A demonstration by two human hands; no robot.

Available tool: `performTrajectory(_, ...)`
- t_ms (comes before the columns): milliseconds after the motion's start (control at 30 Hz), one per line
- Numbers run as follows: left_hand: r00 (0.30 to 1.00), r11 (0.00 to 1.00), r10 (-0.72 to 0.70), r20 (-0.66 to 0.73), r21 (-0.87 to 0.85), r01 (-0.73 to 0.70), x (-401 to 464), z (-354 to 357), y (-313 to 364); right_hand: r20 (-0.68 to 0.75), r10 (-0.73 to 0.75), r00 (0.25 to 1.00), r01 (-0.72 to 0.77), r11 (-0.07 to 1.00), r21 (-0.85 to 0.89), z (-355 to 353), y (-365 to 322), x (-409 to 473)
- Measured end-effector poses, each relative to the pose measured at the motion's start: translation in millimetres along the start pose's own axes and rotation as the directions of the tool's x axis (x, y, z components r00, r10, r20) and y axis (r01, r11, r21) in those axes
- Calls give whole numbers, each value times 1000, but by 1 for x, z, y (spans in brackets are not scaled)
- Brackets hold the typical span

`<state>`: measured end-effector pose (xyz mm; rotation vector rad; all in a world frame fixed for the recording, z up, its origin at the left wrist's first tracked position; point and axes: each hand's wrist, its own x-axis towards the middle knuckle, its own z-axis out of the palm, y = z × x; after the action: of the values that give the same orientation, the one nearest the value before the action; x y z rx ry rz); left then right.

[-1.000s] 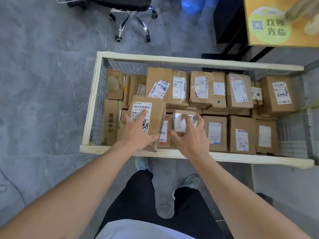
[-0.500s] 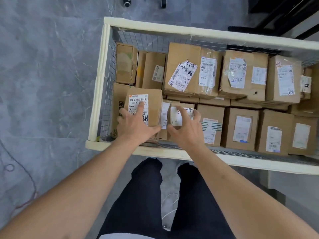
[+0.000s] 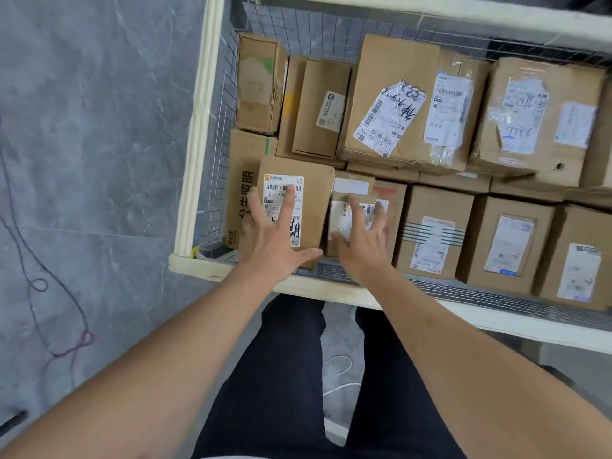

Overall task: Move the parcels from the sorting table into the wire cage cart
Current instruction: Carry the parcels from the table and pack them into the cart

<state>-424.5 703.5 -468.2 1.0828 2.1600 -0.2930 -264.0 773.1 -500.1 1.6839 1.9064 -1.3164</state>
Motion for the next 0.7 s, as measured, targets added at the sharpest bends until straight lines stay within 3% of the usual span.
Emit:
performTrajectory(233,995,997,28,-95,68,-22,2,8,0,77,16,997,-12,999,-52,5,1,6)
performTrajectory(400,927,923,367,-82,157,-351,13,10,-5,-4,5,1000,-6,971,-241,1,1,10)
performTrajectory(700,941,929,337,-11,167,-331,13,-11,5,-44,-44,998,23,912,-409,-15,-14,6)
